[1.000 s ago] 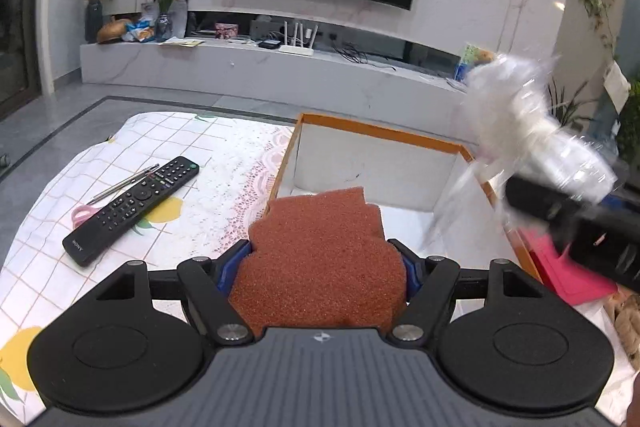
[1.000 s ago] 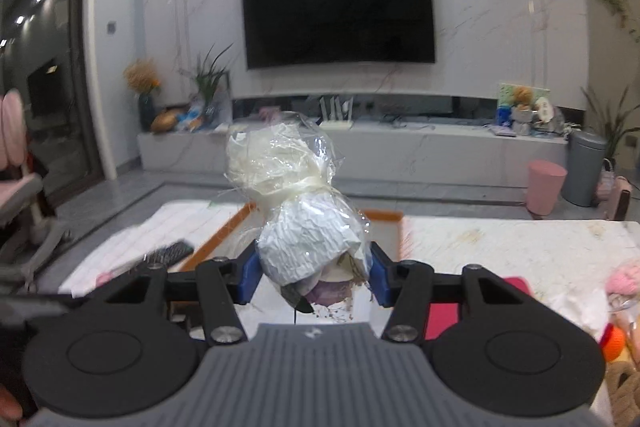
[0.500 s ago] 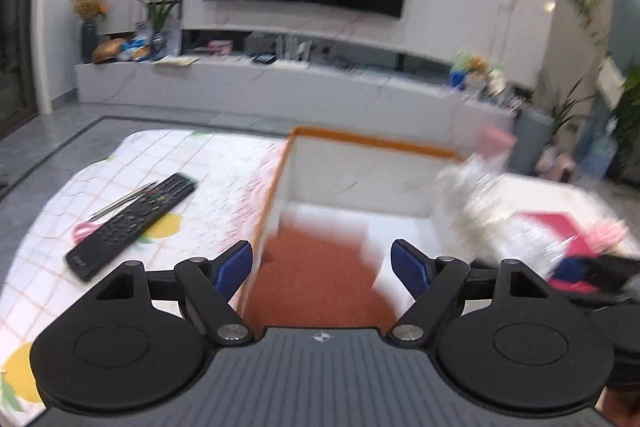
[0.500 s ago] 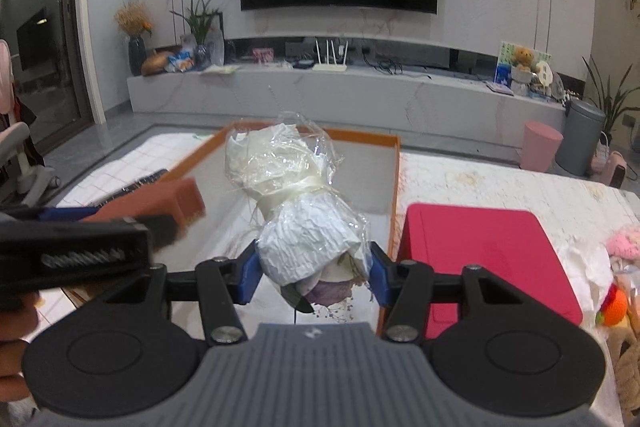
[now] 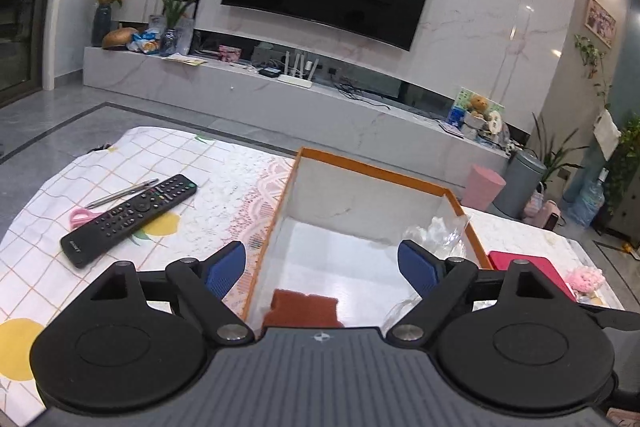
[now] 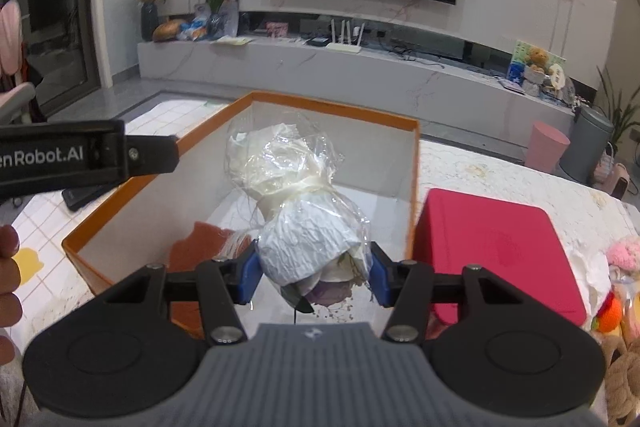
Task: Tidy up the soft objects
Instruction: 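Carry the sponge and bundle into the orange box and open both tools, then withdraw both tools from the orange box back toward the table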
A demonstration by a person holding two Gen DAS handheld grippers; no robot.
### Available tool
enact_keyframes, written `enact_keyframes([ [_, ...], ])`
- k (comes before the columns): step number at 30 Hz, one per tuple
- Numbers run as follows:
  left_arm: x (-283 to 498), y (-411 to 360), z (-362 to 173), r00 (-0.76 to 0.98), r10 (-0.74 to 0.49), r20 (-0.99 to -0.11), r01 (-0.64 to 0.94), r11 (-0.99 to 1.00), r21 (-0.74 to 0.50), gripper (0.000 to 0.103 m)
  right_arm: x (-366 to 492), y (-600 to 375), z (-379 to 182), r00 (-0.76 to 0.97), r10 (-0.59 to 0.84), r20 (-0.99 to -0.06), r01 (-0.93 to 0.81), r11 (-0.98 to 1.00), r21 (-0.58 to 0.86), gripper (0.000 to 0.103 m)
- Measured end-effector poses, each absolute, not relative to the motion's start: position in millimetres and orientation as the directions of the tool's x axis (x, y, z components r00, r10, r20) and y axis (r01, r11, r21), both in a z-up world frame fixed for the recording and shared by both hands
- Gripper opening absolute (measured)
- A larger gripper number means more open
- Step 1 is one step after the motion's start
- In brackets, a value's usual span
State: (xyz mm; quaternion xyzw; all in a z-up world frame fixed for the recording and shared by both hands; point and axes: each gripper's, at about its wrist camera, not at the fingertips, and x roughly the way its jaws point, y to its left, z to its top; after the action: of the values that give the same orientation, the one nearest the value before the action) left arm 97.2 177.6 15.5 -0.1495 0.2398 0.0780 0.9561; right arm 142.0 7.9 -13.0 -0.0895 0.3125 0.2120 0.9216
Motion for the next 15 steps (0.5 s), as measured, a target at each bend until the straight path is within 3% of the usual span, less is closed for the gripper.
enact_keyframes([
  [7,95,178,14,0.881,0.071,-0.468,-0.21,0.945,-0.252,0.101,157,28,-31,0.707,0.21,-0.675,-0.437,0.881,-0.183,0.053],
  [15,95,176,12,0.886,0.055,-0.46,-0.183,0.954,-0.239,0.101,179,35,-32,0.618,0.23,-0.752,-0.492,0.859,-0.142,0.058],
])
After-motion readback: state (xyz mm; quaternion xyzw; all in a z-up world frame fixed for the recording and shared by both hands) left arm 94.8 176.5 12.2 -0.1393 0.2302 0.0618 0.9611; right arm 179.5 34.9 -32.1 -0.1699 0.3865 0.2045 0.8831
